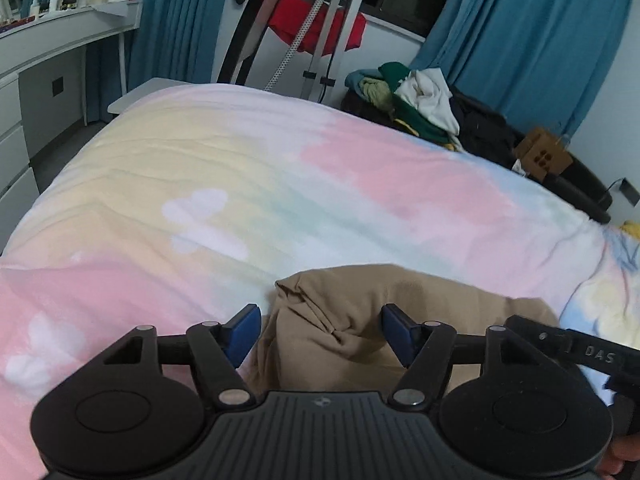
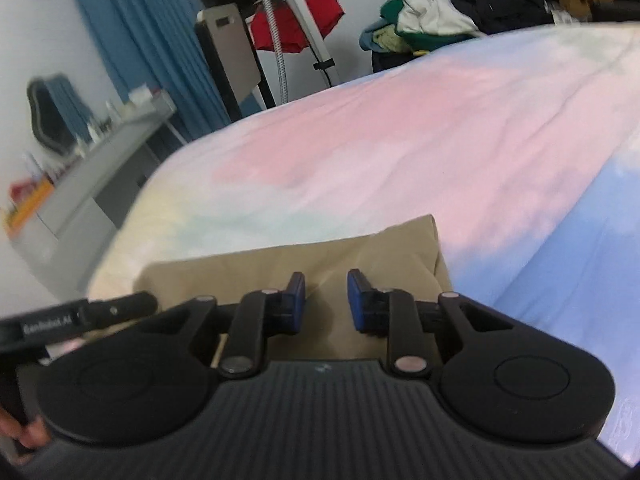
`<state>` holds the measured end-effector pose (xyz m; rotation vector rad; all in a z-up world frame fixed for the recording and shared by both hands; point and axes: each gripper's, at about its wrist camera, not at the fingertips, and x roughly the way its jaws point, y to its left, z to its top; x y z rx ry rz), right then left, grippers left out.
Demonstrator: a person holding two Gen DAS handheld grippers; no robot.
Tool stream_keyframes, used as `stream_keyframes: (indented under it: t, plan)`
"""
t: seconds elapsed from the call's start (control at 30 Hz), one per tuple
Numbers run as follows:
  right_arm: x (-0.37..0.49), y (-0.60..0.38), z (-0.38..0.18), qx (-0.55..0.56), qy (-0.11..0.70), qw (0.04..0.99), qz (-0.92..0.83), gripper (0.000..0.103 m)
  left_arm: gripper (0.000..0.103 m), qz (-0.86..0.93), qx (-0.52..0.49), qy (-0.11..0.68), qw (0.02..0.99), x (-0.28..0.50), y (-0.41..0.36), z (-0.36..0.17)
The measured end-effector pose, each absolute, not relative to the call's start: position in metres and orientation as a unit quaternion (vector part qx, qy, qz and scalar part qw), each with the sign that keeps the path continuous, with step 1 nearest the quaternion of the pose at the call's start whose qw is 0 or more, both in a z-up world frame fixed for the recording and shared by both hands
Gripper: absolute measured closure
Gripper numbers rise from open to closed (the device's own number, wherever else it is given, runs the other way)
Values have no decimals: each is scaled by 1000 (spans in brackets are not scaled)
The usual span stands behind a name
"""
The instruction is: Fold clothes
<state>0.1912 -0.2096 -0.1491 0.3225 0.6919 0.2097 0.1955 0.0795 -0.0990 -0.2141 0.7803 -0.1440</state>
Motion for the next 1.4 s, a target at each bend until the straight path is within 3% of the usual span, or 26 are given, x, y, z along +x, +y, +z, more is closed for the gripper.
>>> stream_keyframes:
  t: [0.47,0.93,1.23,1.4]
  plan:
    - [110,-200,-96,123,282,945,108,75,34,-89,-42,333,938,99,48,-51]
    - [113,-187,-140,100,337,930,105,77,32,-76,12,394,916,108,31,-91]
    - [108,-210,-128,185,334,918,103,75,16,-111,-198,448,865,70,74,-58]
    - [101,-219,-120,250,322,906,113,75,16,-109,-332,508,787,82,95,-98]
